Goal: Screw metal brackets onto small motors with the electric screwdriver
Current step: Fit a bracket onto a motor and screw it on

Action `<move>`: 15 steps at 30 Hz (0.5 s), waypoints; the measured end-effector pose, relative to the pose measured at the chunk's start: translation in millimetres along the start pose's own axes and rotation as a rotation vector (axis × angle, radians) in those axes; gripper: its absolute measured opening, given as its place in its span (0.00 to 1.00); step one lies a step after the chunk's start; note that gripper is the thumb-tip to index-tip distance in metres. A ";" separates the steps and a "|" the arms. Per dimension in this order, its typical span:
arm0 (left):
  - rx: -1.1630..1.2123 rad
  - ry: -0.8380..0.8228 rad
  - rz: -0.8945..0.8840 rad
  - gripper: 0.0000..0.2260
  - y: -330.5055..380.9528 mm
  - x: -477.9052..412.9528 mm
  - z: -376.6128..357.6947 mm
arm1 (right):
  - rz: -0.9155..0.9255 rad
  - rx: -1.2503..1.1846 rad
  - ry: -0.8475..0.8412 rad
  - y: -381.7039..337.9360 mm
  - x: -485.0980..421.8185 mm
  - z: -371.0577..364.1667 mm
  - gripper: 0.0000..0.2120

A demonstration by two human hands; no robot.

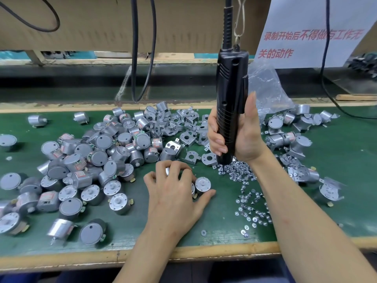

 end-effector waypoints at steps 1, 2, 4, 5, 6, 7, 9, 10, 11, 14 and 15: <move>-0.005 0.002 -0.003 0.22 0.3 0.0 -0.2 | -0.001 -0.004 0.003 -0.2 0.4 0.2 0.38; -0.009 0.004 -0.007 0.22 0.5 0.1 -0.3 | -0.003 -0.007 0.005 -0.3 0.7 0.1 0.38; -0.017 0.013 -0.013 0.22 0.7 0.4 -0.2 | -0.008 -0.012 0.001 0.6 0.5 -1.0 0.38; -0.018 0.017 -0.013 0.22 0.7 0.4 0.1 | -0.010 -0.013 -0.003 1.3 0.2 -2.0 0.38; -0.018 0.019 -0.014 0.22 0.7 0.5 0.2 | -0.010 -0.012 -0.007 2.0 -0.1 -2.9 0.38; -0.018 0.019 -0.015 0.22 1.0 0.4 0.3 | -0.010 -0.011 -0.009 2.4 -0.3 -3.8 0.38; -0.019 0.014 -0.014 0.22 1.1 0.1 0.5 | -0.011 -0.012 -0.012 2.8 -0.4 -5.1 0.39; -0.019 0.012 -0.012 0.22 1.0 0.1 0.6 | -0.011 -0.014 -0.014 2.9 -0.6 -5.7 0.39; -0.021 0.009 -0.010 0.22 0.9 0.0 0.8 | -0.009 -0.015 -0.016 2.8 -0.7 -6.3 0.39; -0.029 0.002 -0.011 0.23 0.2 -0.1 0.7 | -0.003 -0.020 -0.019 3.2 -1.2 -7.9 0.38; -0.032 -0.001 -0.010 0.23 0.1 -0.2 0.4 | -0.002 -0.021 -0.018 3.3 -1.2 -8.2 0.38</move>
Point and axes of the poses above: each hand's wrist, its own x-axis away from the middle knuckle, its own z-axis out of the back of the hand, y = z × x, the point moved 5 cm from there along -x, towards the middle knuckle, and after that the axes turned 6 degrees about -y, right-handed, at the moved point
